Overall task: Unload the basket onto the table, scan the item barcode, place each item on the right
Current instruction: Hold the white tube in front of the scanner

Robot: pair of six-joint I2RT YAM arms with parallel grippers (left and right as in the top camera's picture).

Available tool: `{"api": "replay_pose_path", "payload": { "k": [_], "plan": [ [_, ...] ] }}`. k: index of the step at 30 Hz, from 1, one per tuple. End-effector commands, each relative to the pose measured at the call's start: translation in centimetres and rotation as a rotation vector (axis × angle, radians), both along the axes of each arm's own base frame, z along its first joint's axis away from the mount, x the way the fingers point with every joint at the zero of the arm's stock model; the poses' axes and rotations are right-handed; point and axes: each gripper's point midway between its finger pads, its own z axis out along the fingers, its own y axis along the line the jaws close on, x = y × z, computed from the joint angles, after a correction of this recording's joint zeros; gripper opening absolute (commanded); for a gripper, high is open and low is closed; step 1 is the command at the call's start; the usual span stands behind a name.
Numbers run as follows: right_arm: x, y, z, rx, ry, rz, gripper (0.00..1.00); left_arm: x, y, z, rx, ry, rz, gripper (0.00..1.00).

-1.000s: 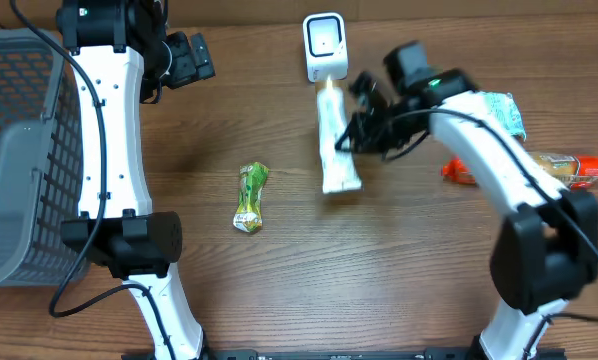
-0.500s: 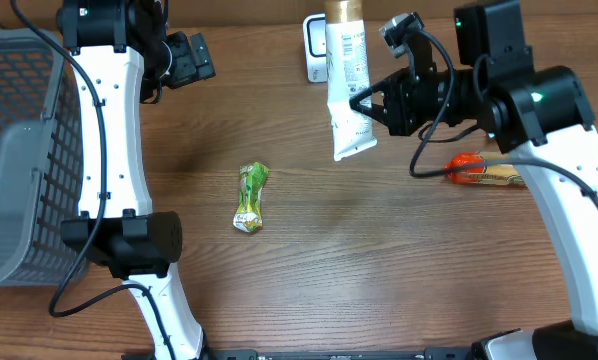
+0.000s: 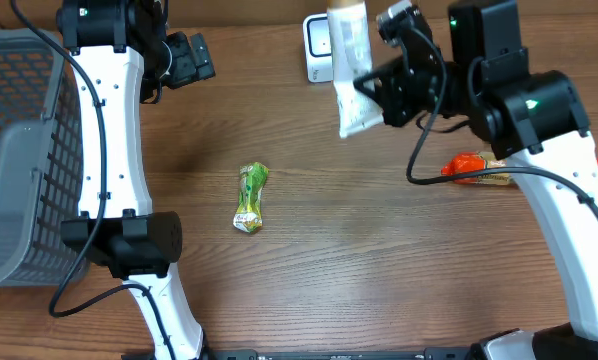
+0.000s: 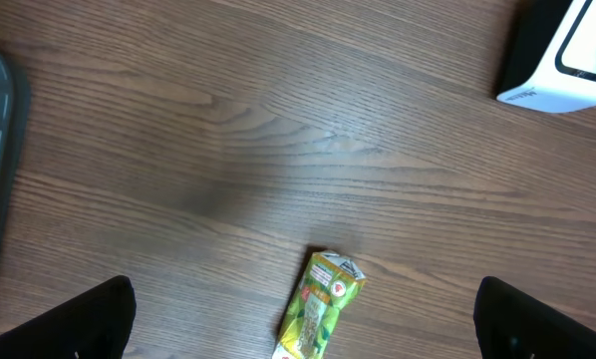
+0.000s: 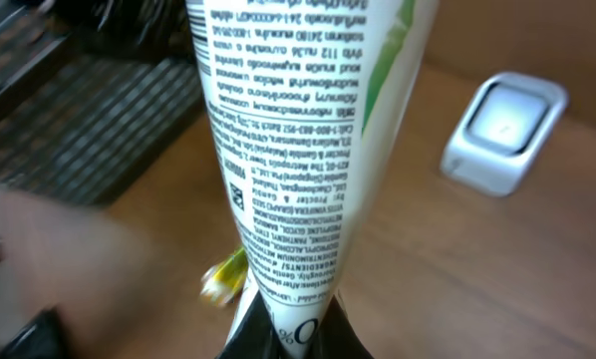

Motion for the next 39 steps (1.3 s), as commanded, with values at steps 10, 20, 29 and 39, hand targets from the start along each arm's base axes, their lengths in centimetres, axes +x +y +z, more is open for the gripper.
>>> {"api": "replay_pose_path", "payload": {
  "k": [10, 20, 29, 39],
  "plan": [
    [13.6, -2.1, -3.6, -0.341, -0.303, -0.502, 0.04, 0.0, 0.0, 1.2, -0.006, -0.035, 0.014, 1.0],
    [21.9, -5.0, -8.4, -0.721, -0.578, -0.726, 0.04, 0.0, 0.0, 1.2, -0.006, -0.035, 0.014, 1.0],
    [24.4, -3.5, -15.6, -1.054, -0.648, -0.469, 0.04, 0.0, 0.0, 1.2, -0.006, -0.035, 0.014, 0.99],
    [24.2, -3.7, -15.8, -1.075, -0.639, -0.494, 0.04, 0.0, 0.0, 1.2, -0.006, -0.035, 0.014, 1.0]
  ]
}}
